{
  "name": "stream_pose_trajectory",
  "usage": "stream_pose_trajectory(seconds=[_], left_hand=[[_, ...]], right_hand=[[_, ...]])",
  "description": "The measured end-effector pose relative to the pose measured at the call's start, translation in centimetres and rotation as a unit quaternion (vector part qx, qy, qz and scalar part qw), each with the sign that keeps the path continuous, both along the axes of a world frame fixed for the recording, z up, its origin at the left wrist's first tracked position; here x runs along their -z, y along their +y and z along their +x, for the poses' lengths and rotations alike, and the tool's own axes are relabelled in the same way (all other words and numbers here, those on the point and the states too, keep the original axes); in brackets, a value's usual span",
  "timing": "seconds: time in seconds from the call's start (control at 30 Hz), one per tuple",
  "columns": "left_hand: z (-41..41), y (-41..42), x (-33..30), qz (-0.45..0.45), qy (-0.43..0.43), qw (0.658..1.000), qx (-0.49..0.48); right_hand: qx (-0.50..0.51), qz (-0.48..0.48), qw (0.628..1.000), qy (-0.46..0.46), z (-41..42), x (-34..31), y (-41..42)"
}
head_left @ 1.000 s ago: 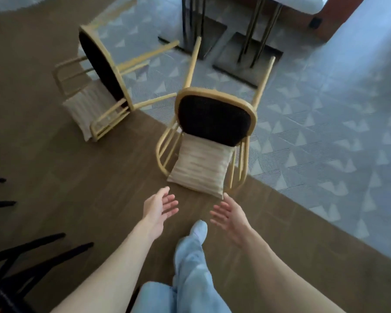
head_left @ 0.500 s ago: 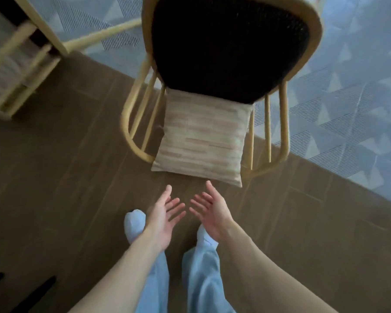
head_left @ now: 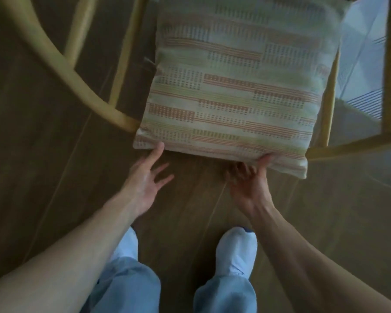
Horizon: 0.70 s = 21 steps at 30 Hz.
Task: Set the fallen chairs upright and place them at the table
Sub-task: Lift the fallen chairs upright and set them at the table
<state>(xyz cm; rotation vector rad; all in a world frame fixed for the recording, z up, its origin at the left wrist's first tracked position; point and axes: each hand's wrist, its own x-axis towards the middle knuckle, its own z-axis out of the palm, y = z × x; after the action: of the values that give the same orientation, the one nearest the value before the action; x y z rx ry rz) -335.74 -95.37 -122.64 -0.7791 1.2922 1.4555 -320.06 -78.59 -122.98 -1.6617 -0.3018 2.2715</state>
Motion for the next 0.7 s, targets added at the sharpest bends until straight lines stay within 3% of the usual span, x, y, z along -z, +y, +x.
stream_pose_trajectory(seconds=[0.2,0.33,0.47,0.7], left_hand=[[-1.3,1.2,3.6,0.073,0.014,0.995,-0.068],[-1.2,1.6,2.7,0.078,0.018,0.993,-0.083],[-0.7,1.0,-0.8,0.050,0.031,0.996,-0.073],[-0.8,-1.8,-13.2,0.006,0.041,0.998,-0.039]], right_hand=[[0.079,-0.005,0.996,0.051,-0.1,1.2,1.1],[0.074,-0.003,0.996,0.039,0.4,0.1,1.8],[0.039,0.014,0.999,-0.018,1.1,-2.8,1.0],[-0.023,0.001,0.997,-0.080,2.0,-14.6,-2.0]])
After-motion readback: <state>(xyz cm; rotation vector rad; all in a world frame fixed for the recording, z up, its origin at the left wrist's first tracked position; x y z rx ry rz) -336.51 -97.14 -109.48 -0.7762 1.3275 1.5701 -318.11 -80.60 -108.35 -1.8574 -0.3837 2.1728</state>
